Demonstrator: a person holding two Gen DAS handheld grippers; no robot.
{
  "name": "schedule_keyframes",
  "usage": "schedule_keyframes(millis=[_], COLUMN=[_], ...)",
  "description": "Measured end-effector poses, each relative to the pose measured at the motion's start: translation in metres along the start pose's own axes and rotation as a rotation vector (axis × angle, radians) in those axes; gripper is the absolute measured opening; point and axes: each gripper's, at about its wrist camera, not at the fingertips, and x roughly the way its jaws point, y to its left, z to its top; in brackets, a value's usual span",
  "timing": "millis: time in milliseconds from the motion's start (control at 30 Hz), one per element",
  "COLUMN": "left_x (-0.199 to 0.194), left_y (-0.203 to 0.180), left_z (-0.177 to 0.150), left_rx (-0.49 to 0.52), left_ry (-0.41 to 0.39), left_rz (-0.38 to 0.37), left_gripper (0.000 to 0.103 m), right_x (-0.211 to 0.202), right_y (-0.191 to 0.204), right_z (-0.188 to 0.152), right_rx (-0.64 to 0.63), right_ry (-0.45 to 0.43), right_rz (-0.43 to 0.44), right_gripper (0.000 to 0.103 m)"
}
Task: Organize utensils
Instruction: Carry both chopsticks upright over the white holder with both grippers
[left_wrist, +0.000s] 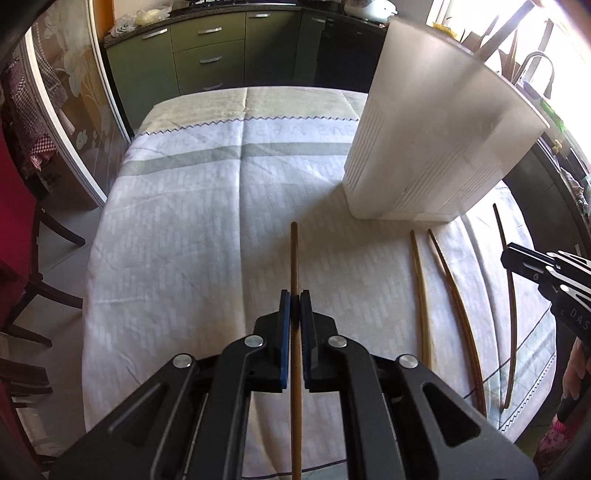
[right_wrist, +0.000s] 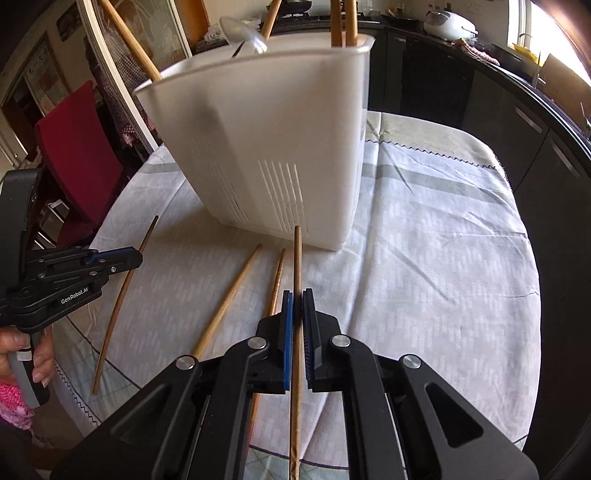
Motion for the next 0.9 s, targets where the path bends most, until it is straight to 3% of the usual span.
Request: schedule_keyframes(millis=[467,900], left_x=[-0.069,-0.146], left_y=[-0.007,-0.024], left_z=[-0.017,-0.055], left_rx=[0.018,0.051], left_ry=[-0.190,-0.452], left_rz=[-0.036,-0.048], left_gripper=[0.005,0.005], right_x=[-0.124,-0.183], right_y=[-0.032,-0.032], right_z=[-0.045,-0.106], right_rx=[0.074,0.045], right_ry=[-0.338,-0.433], right_rz=[0.052,0.061], right_gripper=[0.006,0.006])
